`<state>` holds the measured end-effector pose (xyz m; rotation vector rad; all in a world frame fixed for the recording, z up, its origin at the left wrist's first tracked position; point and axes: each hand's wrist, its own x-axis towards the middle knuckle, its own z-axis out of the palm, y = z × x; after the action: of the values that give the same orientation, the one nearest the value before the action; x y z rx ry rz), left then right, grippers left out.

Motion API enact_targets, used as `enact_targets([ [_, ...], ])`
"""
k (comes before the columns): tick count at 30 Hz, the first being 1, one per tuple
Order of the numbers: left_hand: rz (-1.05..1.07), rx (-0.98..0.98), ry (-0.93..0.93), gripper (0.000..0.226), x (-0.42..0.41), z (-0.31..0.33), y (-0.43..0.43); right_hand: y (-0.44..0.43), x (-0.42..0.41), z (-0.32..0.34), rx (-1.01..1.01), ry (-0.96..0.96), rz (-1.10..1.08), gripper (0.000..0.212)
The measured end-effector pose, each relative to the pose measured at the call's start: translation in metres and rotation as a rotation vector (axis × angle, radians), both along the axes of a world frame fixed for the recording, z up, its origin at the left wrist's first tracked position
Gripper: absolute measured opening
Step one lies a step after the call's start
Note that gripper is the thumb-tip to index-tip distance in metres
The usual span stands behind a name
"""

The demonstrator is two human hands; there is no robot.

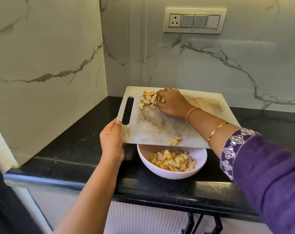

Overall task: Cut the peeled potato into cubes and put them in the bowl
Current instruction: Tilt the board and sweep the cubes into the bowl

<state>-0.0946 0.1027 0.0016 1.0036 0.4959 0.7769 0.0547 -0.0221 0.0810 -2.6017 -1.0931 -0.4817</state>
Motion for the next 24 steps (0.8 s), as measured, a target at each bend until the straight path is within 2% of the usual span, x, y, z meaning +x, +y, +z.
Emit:
enact_targets([
  [4,0.009,-0.008,0.010,0.014,0.000,0.001,0.000,-0.010,-0.017,-0.010,0.005,-0.040,0.042,0.036],
  [15,0.014,-0.024,0.015,0.019,0.000,-0.002,0.000,-0.040,-0.076,-0.035,-0.031,-0.018,0.042,0.033],
  [24,0.019,-0.031,0.027,0.014,0.002,0.001,0.001,-0.062,-0.114,-0.044,-0.065,0.059,0.056,0.033],
])
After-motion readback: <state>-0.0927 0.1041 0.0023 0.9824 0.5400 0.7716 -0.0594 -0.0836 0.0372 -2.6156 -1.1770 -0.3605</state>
